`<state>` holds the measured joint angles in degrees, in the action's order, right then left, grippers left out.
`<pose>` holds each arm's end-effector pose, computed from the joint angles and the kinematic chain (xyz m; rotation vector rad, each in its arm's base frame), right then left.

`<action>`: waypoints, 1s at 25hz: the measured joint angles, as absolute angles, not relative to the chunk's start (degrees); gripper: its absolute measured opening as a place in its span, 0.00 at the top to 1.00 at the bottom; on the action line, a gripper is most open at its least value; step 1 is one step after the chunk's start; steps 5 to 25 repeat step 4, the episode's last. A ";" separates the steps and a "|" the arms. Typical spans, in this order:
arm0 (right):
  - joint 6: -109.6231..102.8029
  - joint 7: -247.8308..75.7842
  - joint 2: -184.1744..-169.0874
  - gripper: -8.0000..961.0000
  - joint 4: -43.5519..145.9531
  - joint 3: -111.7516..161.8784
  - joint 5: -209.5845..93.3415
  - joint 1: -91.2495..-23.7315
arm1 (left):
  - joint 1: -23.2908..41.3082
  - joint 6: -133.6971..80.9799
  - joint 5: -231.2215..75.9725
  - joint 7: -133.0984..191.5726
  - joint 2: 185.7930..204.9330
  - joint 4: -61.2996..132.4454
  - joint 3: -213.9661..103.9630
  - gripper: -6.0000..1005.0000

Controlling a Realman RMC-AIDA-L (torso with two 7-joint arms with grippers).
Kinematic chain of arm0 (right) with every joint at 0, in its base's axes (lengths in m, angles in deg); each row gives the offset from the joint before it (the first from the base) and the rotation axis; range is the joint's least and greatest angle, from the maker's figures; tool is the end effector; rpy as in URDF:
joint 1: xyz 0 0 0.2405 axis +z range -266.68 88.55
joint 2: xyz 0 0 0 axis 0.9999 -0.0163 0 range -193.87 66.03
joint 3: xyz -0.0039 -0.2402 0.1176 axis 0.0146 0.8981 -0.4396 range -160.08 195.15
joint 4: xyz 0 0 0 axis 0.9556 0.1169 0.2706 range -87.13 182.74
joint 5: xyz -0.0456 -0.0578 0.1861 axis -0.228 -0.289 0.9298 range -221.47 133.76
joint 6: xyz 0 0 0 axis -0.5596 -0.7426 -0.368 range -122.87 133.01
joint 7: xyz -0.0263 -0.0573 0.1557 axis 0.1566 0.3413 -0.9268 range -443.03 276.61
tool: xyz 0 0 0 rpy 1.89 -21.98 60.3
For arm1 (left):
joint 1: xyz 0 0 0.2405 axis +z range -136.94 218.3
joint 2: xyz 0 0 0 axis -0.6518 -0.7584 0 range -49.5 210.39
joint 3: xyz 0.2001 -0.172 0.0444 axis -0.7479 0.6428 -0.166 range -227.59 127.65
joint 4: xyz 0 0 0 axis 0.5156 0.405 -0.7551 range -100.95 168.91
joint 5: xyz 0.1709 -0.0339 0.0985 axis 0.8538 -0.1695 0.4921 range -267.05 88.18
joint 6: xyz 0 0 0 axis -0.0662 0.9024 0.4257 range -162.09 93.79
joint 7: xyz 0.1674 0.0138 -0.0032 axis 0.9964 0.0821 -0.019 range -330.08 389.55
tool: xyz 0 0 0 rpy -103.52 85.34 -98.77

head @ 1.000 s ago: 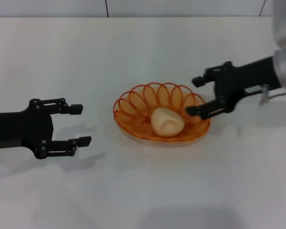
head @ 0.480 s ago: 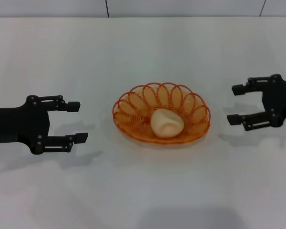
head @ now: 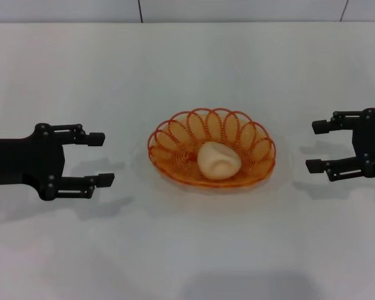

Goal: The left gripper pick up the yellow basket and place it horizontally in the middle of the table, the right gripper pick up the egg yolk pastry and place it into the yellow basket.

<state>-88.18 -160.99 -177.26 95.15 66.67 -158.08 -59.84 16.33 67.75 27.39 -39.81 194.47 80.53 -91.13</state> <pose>0.2562 0.3390 0.0133 -2.8640 0.2941 0.4436 -0.2814 0.2985 0.0226 -2.8650 -0.2618 -0.5418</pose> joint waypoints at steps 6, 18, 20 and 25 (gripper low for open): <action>-88.03 -161.35 -177.22 0.16 95.12 66.64 -158.11 -59.86 | 15.88 67.77 28.68 -40.36 194.45 80.50 -91.16 0.26; -88.03 -161.35 -177.22 0.16 95.12 66.64 -158.11 -59.86 | 15.88 67.77 28.68 -40.36 194.45 80.50 -91.16 0.26; -88.03 -161.35 -177.22 0.16 95.12 66.64 -158.11 -59.86 | 15.88 67.77 28.68 -40.36 194.45 80.50 -91.16 0.26; -88.03 -161.35 -177.22 0.16 95.12 66.64 -158.11 -59.86 | 15.88 67.77 28.68 -40.36 194.45 80.50 -91.16 0.26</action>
